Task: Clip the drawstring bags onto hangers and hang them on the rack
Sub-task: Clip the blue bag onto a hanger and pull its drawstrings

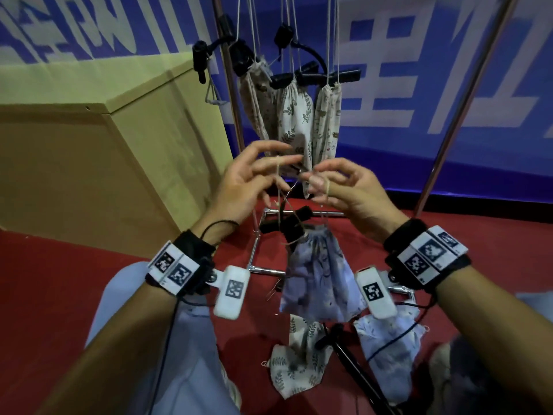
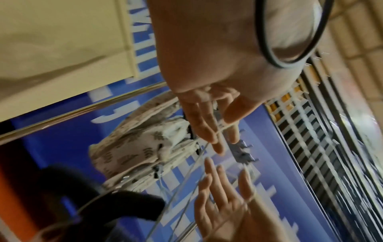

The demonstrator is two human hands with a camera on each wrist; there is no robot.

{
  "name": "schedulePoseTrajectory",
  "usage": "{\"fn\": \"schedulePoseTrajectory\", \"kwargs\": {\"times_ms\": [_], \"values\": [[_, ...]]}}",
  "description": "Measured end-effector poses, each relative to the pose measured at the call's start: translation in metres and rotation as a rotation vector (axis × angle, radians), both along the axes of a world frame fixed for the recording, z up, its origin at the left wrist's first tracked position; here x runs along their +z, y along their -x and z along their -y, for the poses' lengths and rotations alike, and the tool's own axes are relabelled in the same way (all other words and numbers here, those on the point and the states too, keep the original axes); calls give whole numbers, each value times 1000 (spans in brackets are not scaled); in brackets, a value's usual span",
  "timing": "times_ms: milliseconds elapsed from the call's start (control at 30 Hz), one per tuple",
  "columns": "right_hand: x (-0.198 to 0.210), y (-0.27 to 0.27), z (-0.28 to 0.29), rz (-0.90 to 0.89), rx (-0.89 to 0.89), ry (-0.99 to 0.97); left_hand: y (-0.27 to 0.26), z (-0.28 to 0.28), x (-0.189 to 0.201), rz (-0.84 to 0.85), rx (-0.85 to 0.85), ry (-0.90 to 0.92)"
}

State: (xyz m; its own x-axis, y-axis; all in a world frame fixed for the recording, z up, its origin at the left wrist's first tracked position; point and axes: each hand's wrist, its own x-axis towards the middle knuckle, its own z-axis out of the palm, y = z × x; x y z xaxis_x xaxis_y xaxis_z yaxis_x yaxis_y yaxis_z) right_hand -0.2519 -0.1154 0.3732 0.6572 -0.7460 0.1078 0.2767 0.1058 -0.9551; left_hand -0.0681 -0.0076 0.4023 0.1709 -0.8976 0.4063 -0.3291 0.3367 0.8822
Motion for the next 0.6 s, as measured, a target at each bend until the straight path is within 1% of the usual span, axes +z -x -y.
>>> {"fn": "schedulePoseTrajectory", "kwargs": {"times_ms": [67,100,167,233,300,433,533,600], "values": [[1,-6,-7,-27,70,-16,13,4,-3,202,40,55],[1,-8,-10,-16,91,-37,17,6,-5,275,54,80],[1,-11,-13,28,114,-103,20,9,-6,353,81,113],[-1,-13,-14,55,130,-169,19,13,-8,357,115,106],[-2,-14,-15,40,125,-190,17,17,-11,356,120,92],[-6,-14,-16,21,109,-104,15,16,-16,362,39,64],[-12,-10,-16,-14,91,-108,16,13,-18,423,110,77],[-16,-9,-16,-30,97,-145,16,10,-19,418,142,85]]}}
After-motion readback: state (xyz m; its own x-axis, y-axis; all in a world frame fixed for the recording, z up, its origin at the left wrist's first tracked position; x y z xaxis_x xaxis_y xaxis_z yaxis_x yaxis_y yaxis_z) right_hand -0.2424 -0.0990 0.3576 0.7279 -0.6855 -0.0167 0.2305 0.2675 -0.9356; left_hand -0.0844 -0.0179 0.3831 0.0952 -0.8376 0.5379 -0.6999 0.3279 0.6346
